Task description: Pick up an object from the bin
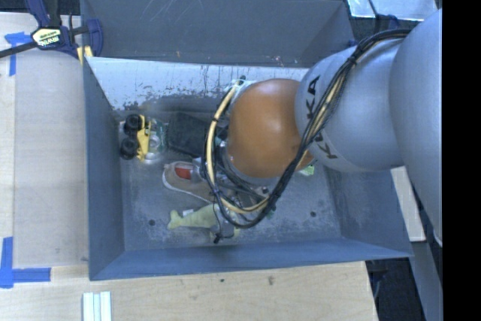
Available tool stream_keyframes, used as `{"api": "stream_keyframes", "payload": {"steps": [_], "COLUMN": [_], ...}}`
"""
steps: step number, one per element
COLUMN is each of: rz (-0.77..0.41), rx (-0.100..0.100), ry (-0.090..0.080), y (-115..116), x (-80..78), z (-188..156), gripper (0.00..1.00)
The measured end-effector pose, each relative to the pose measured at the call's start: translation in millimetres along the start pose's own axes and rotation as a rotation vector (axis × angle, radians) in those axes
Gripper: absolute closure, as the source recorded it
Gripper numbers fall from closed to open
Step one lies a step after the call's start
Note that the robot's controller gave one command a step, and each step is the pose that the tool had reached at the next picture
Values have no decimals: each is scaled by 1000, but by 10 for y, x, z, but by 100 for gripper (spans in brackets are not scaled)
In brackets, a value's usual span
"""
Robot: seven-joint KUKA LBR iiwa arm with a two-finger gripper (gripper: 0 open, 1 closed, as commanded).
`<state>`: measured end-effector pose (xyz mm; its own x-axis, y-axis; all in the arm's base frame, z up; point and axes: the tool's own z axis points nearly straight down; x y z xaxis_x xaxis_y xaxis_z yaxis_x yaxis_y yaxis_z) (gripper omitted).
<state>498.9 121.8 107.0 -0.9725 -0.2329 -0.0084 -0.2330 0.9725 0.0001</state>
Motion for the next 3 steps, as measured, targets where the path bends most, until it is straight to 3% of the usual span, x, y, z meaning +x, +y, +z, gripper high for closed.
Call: {"api": "stream_keyframes", "payload": {"steps": [1, 2, 3], "rz": [-36, -36, -65], "rx": [-2, -2, -2], "ry": [-15, -15, -17], "y": [-187, -187, -189], "x": [16, 16, -38], "z": [326, 326, -312], "gripper": [100, 100, 100]}}
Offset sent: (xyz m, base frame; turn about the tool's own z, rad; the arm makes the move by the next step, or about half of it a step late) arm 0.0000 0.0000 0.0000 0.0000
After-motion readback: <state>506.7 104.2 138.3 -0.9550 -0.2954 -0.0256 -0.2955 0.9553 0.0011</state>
